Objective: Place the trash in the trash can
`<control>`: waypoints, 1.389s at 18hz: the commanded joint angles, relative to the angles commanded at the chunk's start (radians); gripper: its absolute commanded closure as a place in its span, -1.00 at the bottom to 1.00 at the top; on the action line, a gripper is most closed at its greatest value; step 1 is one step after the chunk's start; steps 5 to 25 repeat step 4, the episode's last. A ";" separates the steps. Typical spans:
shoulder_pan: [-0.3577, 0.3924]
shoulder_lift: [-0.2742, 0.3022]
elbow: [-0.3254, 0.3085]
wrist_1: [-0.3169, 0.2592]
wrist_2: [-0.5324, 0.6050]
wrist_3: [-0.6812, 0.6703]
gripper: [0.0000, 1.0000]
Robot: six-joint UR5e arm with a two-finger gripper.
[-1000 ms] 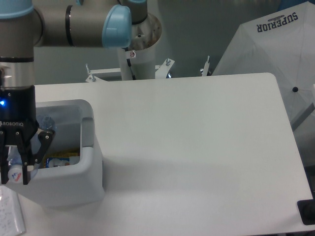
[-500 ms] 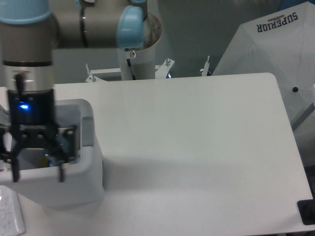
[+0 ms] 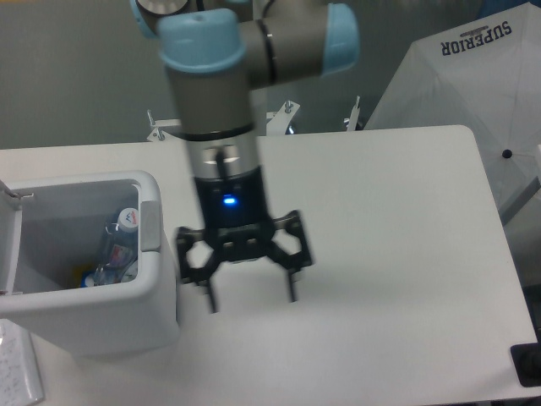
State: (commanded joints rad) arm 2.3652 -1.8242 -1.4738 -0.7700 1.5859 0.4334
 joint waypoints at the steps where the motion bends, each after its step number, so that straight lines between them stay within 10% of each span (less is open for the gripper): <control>1: 0.003 0.022 -0.028 -0.014 0.032 0.055 -1.00; 4: 0.028 0.080 -0.104 -0.018 0.074 0.185 -1.00; 25: 0.028 0.080 -0.104 -0.018 0.074 0.185 -1.00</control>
